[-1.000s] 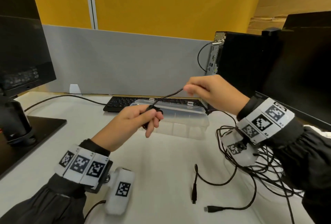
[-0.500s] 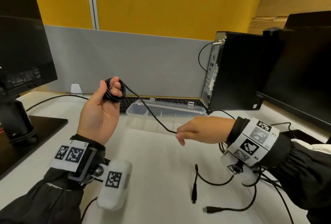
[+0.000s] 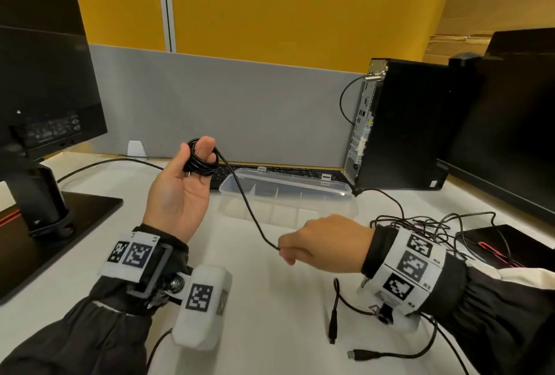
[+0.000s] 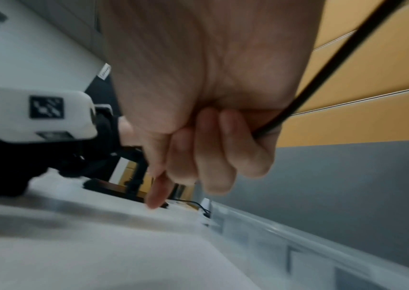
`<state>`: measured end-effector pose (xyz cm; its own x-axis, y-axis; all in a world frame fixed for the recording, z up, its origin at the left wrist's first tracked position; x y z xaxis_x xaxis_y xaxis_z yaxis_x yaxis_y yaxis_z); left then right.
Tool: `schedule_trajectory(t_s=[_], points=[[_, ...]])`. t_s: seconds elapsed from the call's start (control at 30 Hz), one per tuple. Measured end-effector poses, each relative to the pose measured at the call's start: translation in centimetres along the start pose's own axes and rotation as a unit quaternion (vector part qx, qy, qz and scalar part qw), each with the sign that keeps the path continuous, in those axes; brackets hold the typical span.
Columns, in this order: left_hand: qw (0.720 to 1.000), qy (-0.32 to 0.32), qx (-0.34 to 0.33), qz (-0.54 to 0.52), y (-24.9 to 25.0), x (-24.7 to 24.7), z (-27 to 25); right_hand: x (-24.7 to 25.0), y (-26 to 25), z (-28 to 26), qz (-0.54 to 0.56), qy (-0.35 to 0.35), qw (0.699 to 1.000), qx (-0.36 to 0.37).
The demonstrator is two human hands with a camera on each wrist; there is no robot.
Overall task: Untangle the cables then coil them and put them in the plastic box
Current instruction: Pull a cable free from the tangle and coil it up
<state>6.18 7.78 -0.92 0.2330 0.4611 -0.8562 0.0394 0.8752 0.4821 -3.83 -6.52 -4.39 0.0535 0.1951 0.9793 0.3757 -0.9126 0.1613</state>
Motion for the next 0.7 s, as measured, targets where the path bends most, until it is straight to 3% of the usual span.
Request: schedule_trajectory(t_s=[0.1, 0.27, 0.4, 0.5, 0.57, 0.63, 0.7], points=[[0.999, -0.026, 0.015, 0.016, -0.8, -0.2, 0.1, 0.8, -2.5, -0.3, 0.009, 0.009, 0.999, 0.047], [0.988, -0.081, 0.016, 0.132, -1.3, -0.9, 0.0, 4.2, -6.7, -1.4, 0.036, 0.111, 0.984, 0.137], [0.938, -0.127, 0.017, 0.323, -2.4, -1.6, -0.7, 11.0, -3.2, -3.0, 0.127, 0.295, 0.943, 0.088], [0.889, -0.231, 0.080, 0.386, -4.5, -2.9, -2.4, 14.1, 1.0, -3.8, 0.146, 0.414, 0.898, 0.021], [0.869, -0.286, 0.104, 0.390, -5.1, -3.6, -3.6, 14.0, 3.7, -3.3, 0.147, 0.451, 0.880, -0.032], [0.872, -0.316, 0.100, 0.359, -5.1, -4.3, -4.4, 11.9, 6.2, -1.5, 0.152, 0.393, 0.902, -0.095], [0.893, -0.316, 0.077, 0.311, -4.4, -4.6, -4.6, 8.0, 6.8, 0.8, 0.151, 0.226, 0.954, -0.130]])
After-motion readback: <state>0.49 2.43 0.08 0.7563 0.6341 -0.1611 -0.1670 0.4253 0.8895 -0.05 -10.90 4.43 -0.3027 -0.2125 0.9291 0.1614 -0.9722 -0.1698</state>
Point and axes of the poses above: each hand's wrist, its own z-axis towards the middle knuckle, its own x-axis out of the back of the hand, y = z × x, the point moved 8 cm from there along z, towards the middle knuckle, and after that the axes turned 2 degrees about -x, right-handed, at the moved point
